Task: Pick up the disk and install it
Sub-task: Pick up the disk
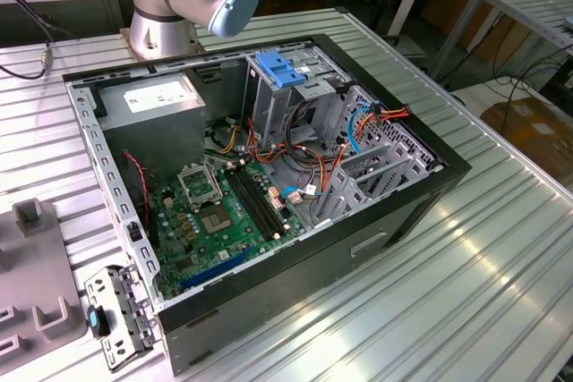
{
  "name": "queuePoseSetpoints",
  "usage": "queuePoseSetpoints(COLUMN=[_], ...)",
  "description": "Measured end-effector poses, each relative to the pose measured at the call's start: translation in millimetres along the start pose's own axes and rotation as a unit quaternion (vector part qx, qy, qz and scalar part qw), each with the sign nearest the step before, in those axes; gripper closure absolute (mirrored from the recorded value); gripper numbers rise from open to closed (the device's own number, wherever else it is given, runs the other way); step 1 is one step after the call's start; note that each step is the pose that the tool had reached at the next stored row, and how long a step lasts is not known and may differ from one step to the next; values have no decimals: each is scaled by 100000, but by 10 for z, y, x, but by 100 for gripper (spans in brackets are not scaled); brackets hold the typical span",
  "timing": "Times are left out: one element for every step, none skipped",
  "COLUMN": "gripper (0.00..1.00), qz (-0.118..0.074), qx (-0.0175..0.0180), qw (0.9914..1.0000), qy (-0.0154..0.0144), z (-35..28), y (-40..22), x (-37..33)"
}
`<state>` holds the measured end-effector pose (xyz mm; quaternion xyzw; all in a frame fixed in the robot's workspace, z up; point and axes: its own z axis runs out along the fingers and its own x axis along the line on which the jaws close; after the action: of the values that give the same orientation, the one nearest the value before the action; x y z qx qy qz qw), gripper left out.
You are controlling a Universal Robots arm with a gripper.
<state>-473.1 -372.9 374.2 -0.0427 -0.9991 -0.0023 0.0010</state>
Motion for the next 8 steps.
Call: queuePoseSetpoints(gripper=[89, 89, 89, 89, 89, 89, 89, 89], qz=[-2, 0, -1, 0, -1, 1, 1, -10], qx=[1, 1, 1, 2, 2, 2, 0, 1], qw=[100000, 100000, 100000, 100000, 100000, 100000, 100000, 100000], qy=[1, 1, 0, 0, 1, -1, 0, 0], z=[0, 1, 1, 2, 2, 3, 3, 3], y=[0, 0, 0, 0, 0, 0, 0, 0], x=[0, 0, 0, 0, 0, 0, 0, 0])
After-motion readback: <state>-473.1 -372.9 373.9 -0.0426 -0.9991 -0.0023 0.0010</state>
